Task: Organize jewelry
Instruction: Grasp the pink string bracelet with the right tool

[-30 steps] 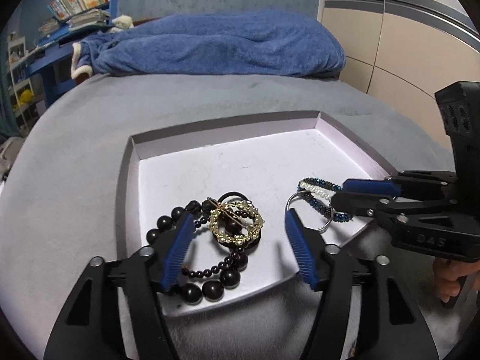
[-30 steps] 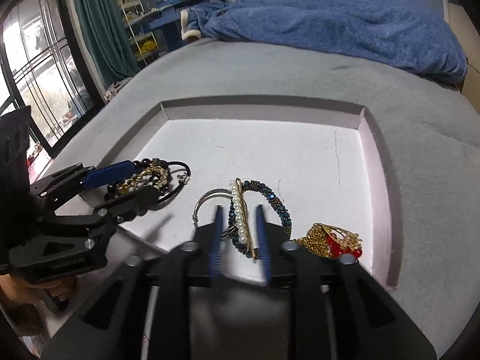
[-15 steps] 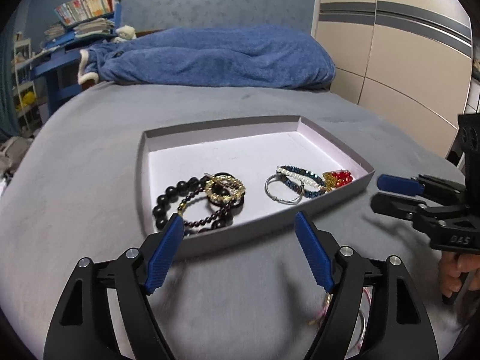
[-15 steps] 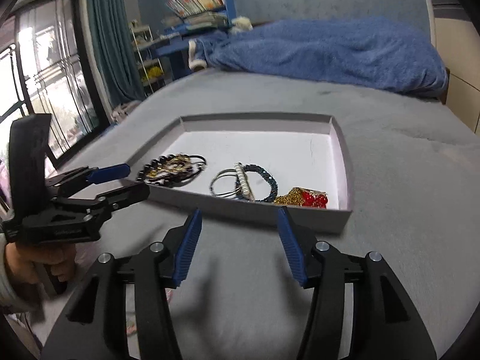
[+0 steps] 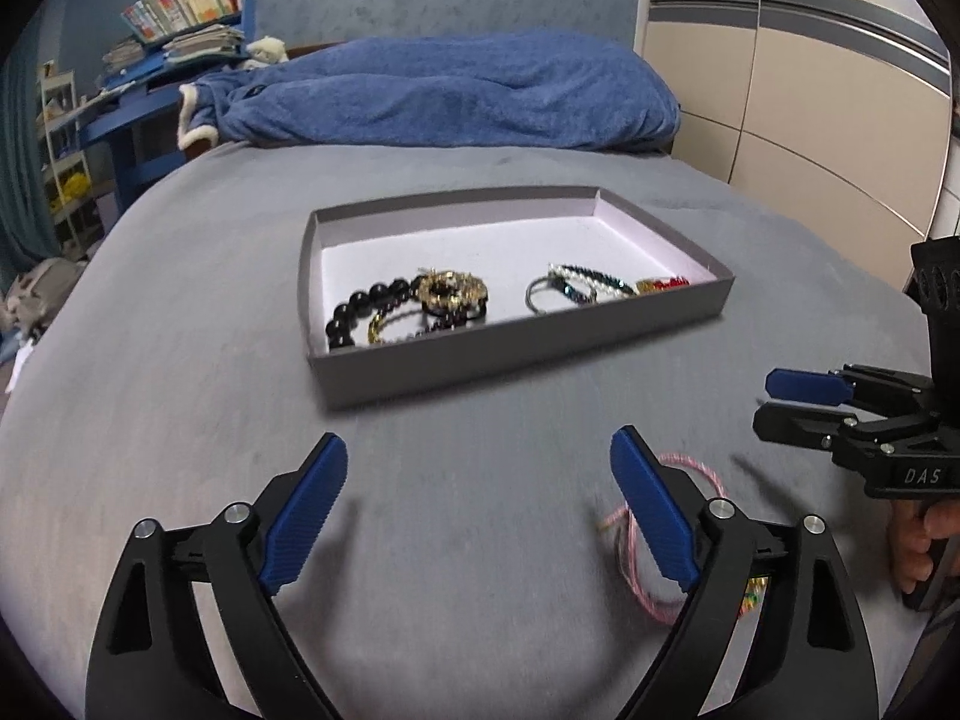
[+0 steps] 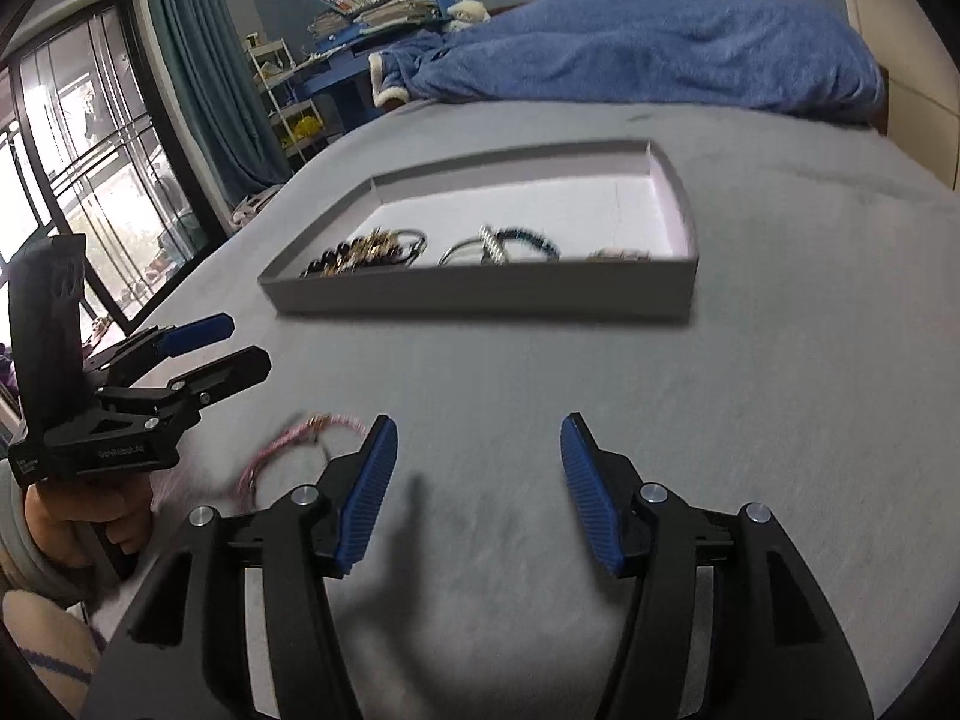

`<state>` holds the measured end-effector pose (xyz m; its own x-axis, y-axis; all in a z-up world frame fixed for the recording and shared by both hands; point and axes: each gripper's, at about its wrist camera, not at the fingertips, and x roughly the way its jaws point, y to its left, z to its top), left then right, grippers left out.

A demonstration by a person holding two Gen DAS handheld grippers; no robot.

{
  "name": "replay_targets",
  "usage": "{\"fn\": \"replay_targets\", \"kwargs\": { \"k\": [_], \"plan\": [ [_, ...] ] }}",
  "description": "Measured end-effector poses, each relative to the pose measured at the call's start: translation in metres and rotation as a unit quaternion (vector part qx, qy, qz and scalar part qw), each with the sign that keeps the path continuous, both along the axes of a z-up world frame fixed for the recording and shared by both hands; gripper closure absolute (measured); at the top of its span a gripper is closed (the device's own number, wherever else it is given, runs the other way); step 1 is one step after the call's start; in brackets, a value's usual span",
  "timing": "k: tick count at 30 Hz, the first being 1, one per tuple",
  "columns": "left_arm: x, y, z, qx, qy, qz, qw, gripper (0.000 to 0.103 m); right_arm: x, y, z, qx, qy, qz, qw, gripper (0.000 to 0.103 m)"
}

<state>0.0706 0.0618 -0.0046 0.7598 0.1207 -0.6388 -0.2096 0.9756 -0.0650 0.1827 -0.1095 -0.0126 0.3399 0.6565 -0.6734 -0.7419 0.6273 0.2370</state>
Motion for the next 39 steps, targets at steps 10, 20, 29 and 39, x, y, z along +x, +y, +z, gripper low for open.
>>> {"fn": "replay_targets", "kwargs": {
  "k": [10, 20, 29, 39],
  "plan": [
    [-0.015, 0.007, -0.008, -0.047, 0.010, 0.010, 0.9988, 0.011, -0.009, -0.004, -0.009, -0.003, 0.024, 0.006, 1.000, 0.046],
    [-0.025, 0.017, -0.011, -0.083, 0.005, 0.030, 0.9961, 0.011, -0.032, 0.024, -0.008, -0.035, 0.007, 0.094, 0.995, 0.061],
    [-0.024, 0.013, -0.011, -0.078, 0.009, 0.024, 0.9966, 0.011, -0.041, 0.046, -0.012, -0.091, -0.031, 0.108, 0.989, 0.098],
    [-0.022, 0.008, -0.011, -0.069, 0.013, 0.015, 0.9974, 0.011, -0.011, -0.002, -0.009, -0.074, -0.027, 0.008, 0.997, 0.102]
  ]
}}
